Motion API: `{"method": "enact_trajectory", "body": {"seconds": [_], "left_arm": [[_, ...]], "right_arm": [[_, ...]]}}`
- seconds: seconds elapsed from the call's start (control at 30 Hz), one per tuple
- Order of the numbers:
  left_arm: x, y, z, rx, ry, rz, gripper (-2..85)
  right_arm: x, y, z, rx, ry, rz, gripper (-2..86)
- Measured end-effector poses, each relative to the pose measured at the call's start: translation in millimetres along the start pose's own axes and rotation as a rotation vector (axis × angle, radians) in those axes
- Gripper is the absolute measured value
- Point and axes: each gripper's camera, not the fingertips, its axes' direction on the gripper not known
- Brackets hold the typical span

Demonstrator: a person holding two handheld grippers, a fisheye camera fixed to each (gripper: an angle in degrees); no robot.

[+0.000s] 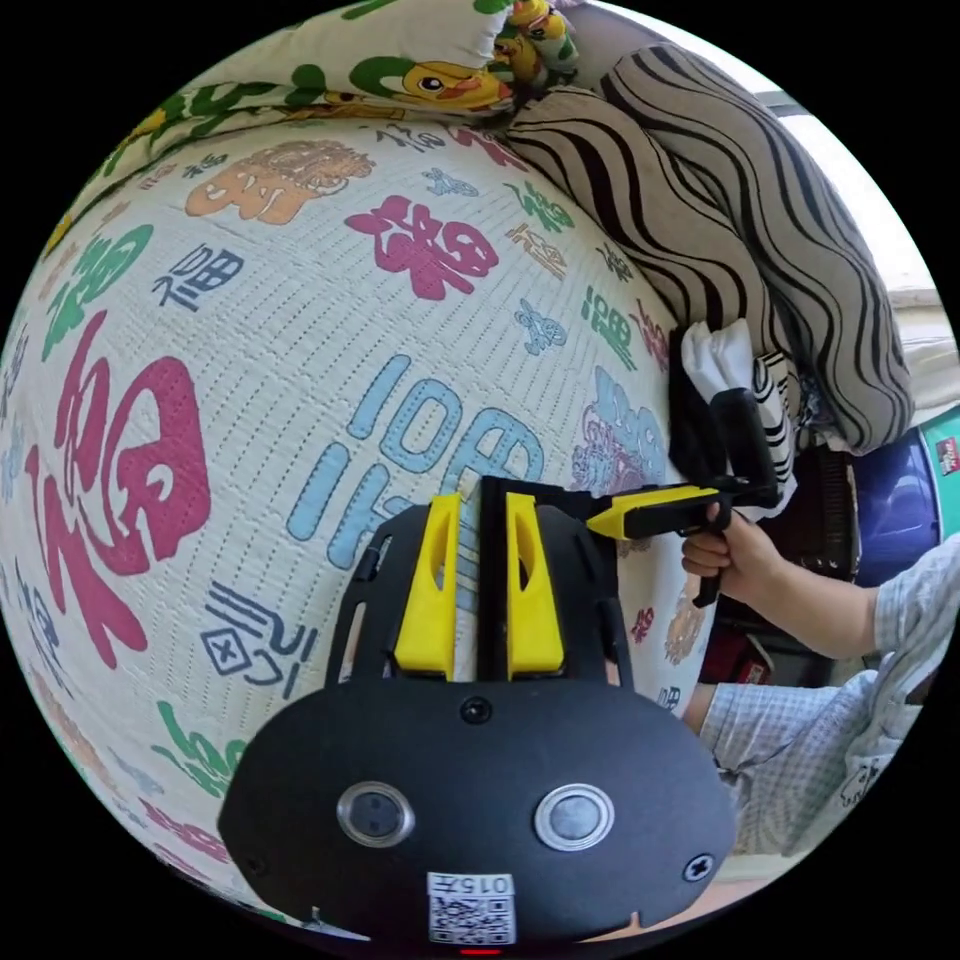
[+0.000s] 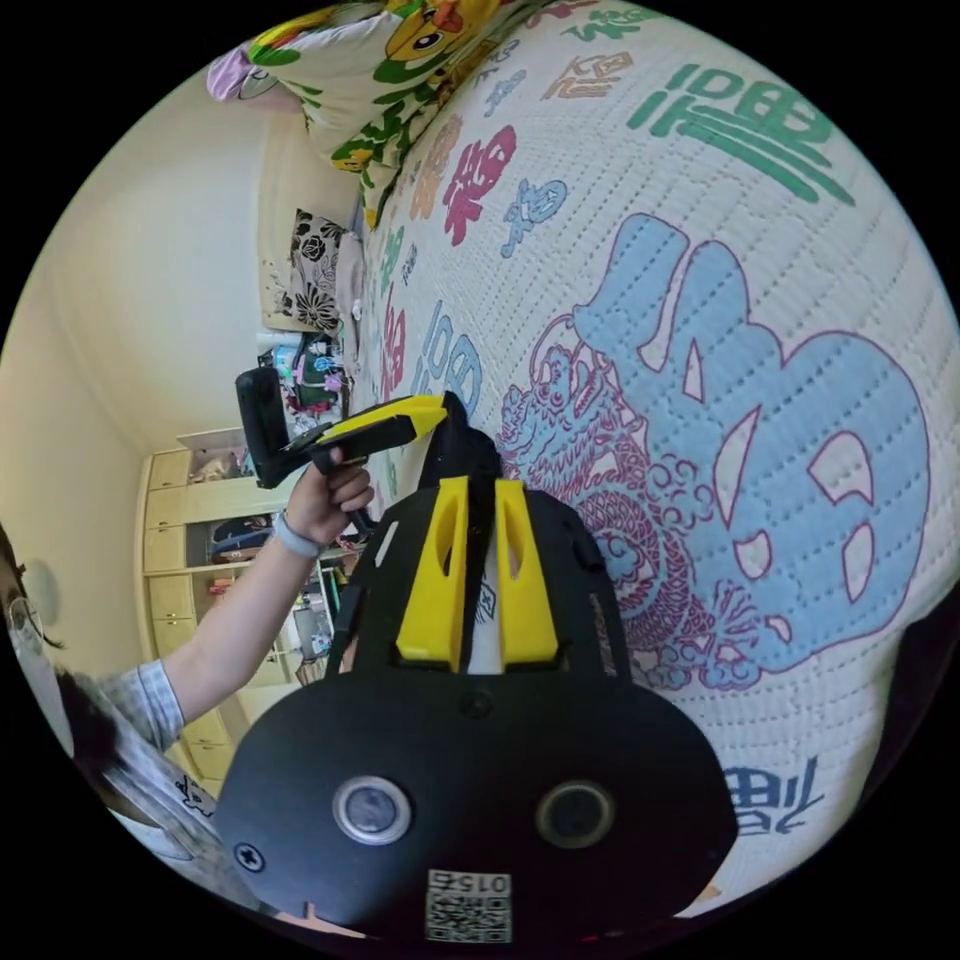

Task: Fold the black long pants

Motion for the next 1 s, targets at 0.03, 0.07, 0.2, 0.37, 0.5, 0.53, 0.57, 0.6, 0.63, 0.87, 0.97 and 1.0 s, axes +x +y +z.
{"method": "enact_trajectory", "body": {"seconds": [0.03, 0.07, 0.2, 0.37, 0.5, 0.53, 0.57, 0.6, 0.63, 0.87, 0.97, 1.0], "left_arm": [[-4.5, -0.9, -3.6, -0.002, 0.059, -0.007, 3.1], [-6.9, -1.2, -4.6, -0.007, 0.112, -0.008, 2.5], [-11.3, 4.3, -14.7, 0.018, 0.258, -0.013, 0.1], [2.9, 38.4, -58.1, 0.172, 0.318, 0.129, -0.5], [13.0, 108.8, -111.3, 0.330, 0.381, 0.227, -0.6], [15.7, 135.0, -123.8, 0.361, 0.392, 0.246, -0.6], [17.0, 148.6, -129.1, 0.372, 0.393, 0.250, -0.7], [19.1, 176.4, -137.5, 0.383, 0.387, 0.247, -0.7], [20.7, 204.7, -144.3, 0.393, 0.371, 0.242, -0.7], [18.3, 371.0, -165.2, 0.522, 0.389, 0.137, -0.8], [15.2, 443.0, -163.9, 0.547, 0.391, 0.066, -0.7], [12.6, 471.6, -162.2, 0.561, 0.397, 0.034, -0.7]], "right_arm": [[1.3, 0.9, 1.4, -0.005, -0.009, -0.009, 4.2], [1.0, 2.4, 3.1, -0.009, -0.011, -0.030, 3.2], [-3.4, 12.5, 6.3, -0.017, -0.004, -0.097, 1.7], [-34.9, 42.7, 9.4, -0.011, 0.040, -0.294, 0.9], [-68.0, 75.8, 19.2, -0.009, 0.026, -0.447, 0.7], [-80.3, 89.5, 25.7, -0.019, 0.024, -0.498, 0.7], [-92.9, 104.2, 34.5, -0.037, 0.023, -0.548, 0.7], [-99.0, 111.9, 39.8, -0.048, 0.027, -0.571, 0.7], [-110.7, 128.3, 52.0, -0.070, 0.045, -0.614, 0.7], [-151.0, 226.8, 151.0, -0.249, 0.085, -0.766, 0.6], [-154.8, 261.7, 201.5, -0.353, 0.076, -0.766, 0.6], [-155.1, 267.8, 211.4, -0.373, 0.073, -0.762, 0.6]]}}
